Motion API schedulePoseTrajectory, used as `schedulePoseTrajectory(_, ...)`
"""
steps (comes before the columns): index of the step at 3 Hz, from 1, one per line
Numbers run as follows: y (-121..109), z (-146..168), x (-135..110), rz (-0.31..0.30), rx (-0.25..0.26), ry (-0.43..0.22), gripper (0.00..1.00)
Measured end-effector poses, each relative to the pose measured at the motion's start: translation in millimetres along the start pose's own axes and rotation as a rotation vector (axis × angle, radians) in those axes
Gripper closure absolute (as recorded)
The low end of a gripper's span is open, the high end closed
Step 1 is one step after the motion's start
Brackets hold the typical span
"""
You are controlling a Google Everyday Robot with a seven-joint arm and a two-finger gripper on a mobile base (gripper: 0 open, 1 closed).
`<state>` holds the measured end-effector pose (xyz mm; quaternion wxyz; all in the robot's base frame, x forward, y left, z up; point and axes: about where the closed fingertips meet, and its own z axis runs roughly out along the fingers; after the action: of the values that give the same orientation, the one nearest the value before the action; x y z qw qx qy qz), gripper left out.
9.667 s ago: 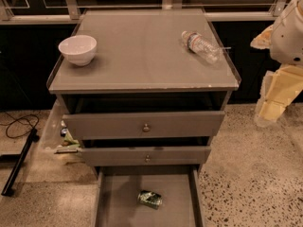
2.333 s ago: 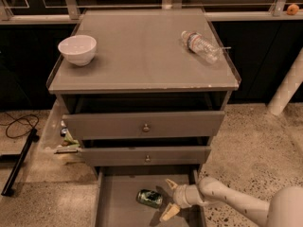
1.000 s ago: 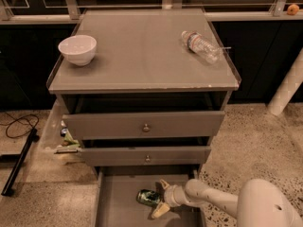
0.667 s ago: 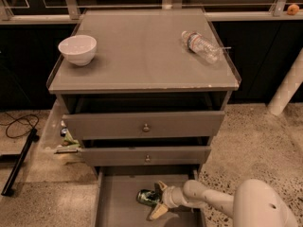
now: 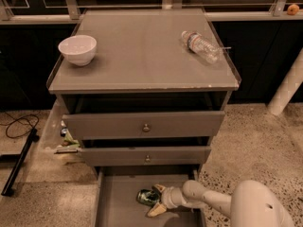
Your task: Pick green can from bottom drawer and place on counter
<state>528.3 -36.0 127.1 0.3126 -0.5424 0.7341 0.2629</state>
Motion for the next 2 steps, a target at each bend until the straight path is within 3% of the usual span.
schedulePoseTrajectory(2, 0.1, 0.1, 0.0, 0.000, 0.000, 0.000, 0.66)
